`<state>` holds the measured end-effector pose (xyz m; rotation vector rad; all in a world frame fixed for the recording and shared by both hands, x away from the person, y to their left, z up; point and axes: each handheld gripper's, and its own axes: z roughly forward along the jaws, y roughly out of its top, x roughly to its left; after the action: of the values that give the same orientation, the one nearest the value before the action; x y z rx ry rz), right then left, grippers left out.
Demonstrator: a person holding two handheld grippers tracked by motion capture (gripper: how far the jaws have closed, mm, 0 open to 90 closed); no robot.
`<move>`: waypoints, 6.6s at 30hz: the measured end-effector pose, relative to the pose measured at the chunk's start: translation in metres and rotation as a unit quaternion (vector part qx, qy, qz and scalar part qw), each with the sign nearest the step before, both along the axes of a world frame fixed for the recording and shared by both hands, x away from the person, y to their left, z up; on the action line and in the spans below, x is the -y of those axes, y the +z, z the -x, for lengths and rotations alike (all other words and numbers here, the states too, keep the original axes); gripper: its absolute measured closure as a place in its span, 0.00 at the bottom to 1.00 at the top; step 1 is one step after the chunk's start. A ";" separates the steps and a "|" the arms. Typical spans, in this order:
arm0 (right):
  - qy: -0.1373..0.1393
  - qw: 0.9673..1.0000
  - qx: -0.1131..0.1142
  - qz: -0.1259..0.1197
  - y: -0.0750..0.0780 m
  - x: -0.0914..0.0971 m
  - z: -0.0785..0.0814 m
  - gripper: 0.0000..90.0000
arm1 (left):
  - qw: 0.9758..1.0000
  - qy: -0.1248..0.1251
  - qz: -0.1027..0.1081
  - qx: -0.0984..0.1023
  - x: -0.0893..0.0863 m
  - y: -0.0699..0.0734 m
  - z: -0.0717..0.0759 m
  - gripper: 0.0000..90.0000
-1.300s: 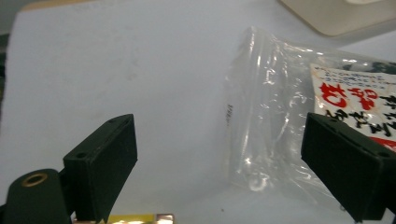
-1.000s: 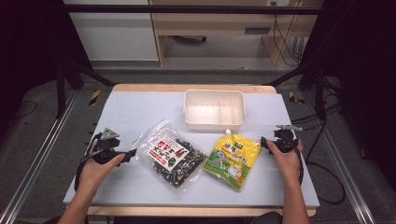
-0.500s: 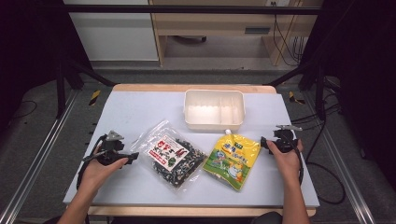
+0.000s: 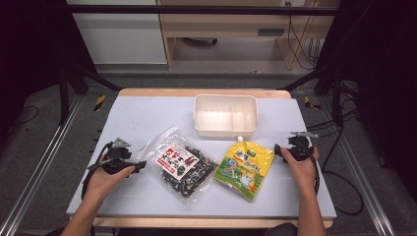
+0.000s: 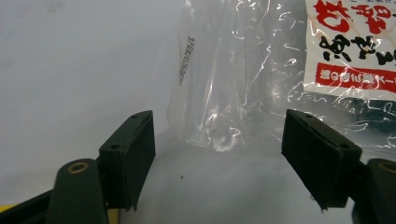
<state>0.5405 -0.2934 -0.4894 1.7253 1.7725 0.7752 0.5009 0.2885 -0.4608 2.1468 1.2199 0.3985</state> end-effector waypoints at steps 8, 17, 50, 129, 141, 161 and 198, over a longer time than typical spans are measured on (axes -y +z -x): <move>-0.001 1.000 0.000 0.000 0.000 0.000 0.000 0.12 | 1.000 0.006 0.002 -0.003 -0.002 0.000 -0.001 0.41; -0.001 1.000 0.000 0.000 0.000 0.000 0.000 0.12 | 1.000 0.002 0.008 -0.010 -0.002 0.000 -0.001 0.50; -0.003 1.000 -0.001 0.000 0.000 -0.001 0.000 0.12 | 1.000 0.013 -0.015 -0.009 0.001 -0.003 -0.003 0.83; 0.380 0.916 0.107 0.073 0.177 -0.143 0.020 0.24 | 0.979 -0.147 0.011 0.141 0.054 0.162 -0.025 1.00; 0.409 0.901 0.097 0.109 0.212 -0.149 0.018 0.27 | 0.971 -0.184 0.009 0.150 0.077 0.185 -0.032 1.00; 0.440 0.885 0.095 0.121 0.235 -0.148 0.013 0.21 | 0.963 -0.215 0.005 0.163 0.104 0.206 -0.026 1.00; 0.487 0.859 0.081 0.137 0.229 -0.164 -0.008 0.22 | 0.954 -0.247 0.016 0.171 0.116 0.216 -0.008 1.00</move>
<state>0.5490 -0.1293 -0.2602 0.4638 2.4572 0.9367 0.5085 0.1729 -0.2447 2.1466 0.4716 0.4962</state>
